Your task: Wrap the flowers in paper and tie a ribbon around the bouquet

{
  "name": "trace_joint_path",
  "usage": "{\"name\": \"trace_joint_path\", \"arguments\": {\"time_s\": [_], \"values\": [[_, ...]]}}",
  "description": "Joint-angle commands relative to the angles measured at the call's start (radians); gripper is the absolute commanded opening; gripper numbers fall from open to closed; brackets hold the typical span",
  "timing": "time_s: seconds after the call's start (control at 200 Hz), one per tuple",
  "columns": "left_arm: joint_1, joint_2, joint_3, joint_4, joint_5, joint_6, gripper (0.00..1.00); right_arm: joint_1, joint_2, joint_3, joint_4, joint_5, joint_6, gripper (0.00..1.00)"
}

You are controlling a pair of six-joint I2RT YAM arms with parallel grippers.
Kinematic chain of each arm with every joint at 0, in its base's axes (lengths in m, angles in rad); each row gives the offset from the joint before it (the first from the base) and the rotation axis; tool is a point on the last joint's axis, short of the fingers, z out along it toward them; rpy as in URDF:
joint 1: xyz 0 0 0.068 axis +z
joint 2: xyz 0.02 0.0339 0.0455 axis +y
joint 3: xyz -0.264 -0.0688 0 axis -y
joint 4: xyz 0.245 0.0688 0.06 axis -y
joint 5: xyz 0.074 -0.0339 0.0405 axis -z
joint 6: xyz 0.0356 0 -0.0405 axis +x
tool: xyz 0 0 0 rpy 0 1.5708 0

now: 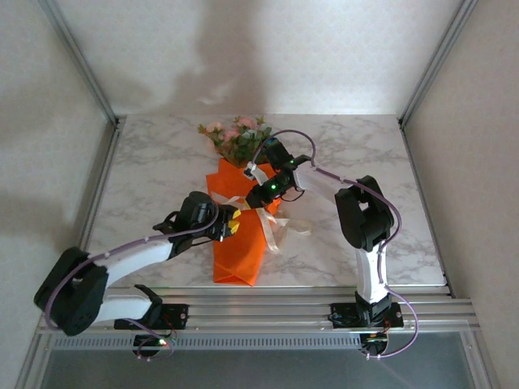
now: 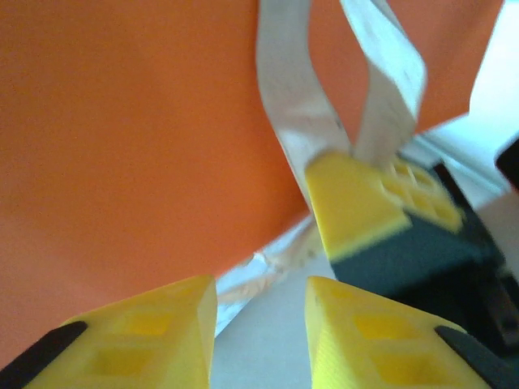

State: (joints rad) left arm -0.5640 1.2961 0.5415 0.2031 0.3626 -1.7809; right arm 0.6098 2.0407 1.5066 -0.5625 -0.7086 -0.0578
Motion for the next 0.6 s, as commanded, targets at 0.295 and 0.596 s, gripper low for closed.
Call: {"name": "trace_joint_path", "arguments": {"time_s": [0.295, 0.596], "values": [[0.001, 0.18, 0.035, 0.26, -0.135, -0.287, 0.42, -0.018, 0.006, 0.026, -0.038, -0.046, 0.036, 0.0], [0.001, 0.29, 0.068, 0.355, -0.093, -0.35, 0.42, -0.021, -0.032, -0.024, 0.015, -0.08, 0.059, 0.0]]}}
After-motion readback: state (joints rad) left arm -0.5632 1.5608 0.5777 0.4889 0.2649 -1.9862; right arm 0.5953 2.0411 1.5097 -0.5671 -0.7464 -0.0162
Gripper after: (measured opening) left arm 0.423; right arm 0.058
